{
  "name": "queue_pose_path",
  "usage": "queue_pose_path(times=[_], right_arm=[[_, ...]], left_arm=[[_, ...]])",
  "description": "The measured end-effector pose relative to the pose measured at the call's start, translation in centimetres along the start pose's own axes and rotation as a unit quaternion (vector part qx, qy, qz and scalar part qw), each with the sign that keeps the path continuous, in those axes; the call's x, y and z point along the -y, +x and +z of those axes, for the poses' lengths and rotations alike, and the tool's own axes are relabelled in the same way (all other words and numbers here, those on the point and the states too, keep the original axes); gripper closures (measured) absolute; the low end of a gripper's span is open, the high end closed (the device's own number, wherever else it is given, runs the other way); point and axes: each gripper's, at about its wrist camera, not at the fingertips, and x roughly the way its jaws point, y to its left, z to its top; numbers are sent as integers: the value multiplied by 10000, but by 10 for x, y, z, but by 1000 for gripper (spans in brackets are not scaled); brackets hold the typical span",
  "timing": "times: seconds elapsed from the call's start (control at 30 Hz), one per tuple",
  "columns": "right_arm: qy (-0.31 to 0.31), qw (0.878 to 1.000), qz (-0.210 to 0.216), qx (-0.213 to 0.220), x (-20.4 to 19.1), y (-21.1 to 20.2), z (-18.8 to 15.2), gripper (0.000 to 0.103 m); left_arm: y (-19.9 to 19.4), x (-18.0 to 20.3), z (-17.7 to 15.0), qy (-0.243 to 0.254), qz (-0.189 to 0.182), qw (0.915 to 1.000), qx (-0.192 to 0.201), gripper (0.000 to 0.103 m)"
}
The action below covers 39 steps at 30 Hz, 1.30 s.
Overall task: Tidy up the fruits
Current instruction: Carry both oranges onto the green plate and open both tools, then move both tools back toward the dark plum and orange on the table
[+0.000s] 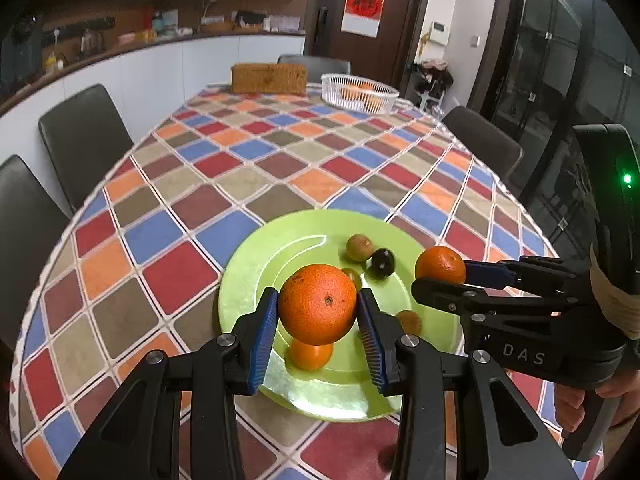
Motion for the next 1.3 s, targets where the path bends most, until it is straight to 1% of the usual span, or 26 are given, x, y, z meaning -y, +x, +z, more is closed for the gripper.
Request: queue_pose_path(times=[0.1,0.27,0.4,0.53,0.6,0.63,0.7,0.9,1.13,1.23,1.3], right_arm=[[109,9998,4,-162,4,14,2,61],[292,9990,20,-338,10,31,5,61],[330,9986,27,-416,12,39,5,61],[312,9985,-28,-450,11,44,6,61],[327,9984,-54,-453,12,44,5,61],[321,9984,-69,-461,13,44,5,61],[324,9981,-86,-522,13,46,4,61],[348,9986,-97,-378,14,31,2,59],[134,9998,-135,-49,4,-8,-3,59],[63,9999,-97,76,-1,-28,-6,59],[10,9998,-79,159,-4,-42,-8,59]], left_arm=[[15,-5,1,-34,6,9998,-216,64],[34,-9,5,-36,4,9992,-404,64],[46,-11,6,-48,-29,9984,-569,64],[54,-16,4,-218,-13,9971,-734,64],[54,-17,2,-244,-5,9971,-727,63],[53,-17,2,-224,26,9972,-714,62],[49,-16,3,-168,86,9975,-686,56],[28,-10,4,-50,204,9985,-508,55],[-11,5,6,89,218,9993,-287,54],[-32,16,6,222,290,9992,-154,53],[-46,22,5,287,308,9991,-71,50]])
